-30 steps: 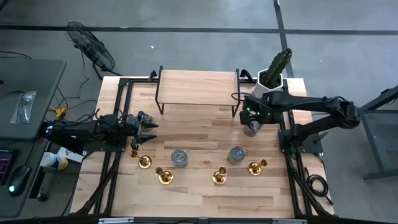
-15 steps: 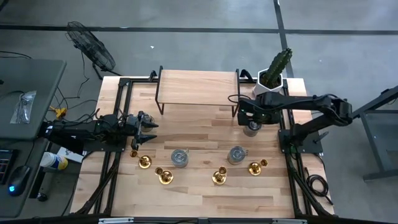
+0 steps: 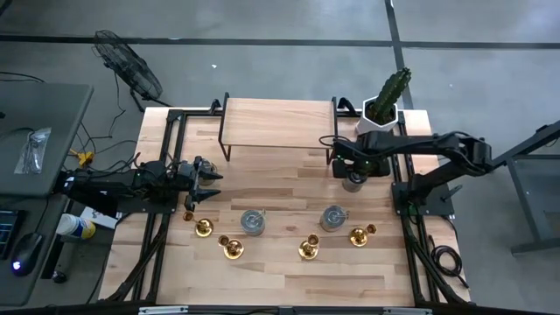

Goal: Pick & Place candle stick holders
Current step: Put the silver scented candle on the shelf

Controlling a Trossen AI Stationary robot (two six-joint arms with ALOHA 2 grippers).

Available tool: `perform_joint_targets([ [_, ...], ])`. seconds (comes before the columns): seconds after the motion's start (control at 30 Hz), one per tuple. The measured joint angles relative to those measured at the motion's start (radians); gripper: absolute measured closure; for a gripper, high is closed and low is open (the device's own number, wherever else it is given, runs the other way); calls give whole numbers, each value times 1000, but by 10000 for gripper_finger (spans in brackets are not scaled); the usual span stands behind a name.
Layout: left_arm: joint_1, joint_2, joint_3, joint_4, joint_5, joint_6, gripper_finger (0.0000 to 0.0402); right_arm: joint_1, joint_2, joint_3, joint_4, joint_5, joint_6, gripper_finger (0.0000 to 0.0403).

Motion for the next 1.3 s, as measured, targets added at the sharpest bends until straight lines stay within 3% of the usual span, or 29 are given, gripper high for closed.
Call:
perform_joint_targets([
  [0.43,0,0,0,0,0,0,158,-30,0,-93,126,-19,-30,3],
  [0.93,0,0,0,0,0,0,158,-65,0,-94,124,-44,-77,43],
  [1.3,0,0,0,0,0,0,158,-72,0,-94,113,-52,-84,46],
])
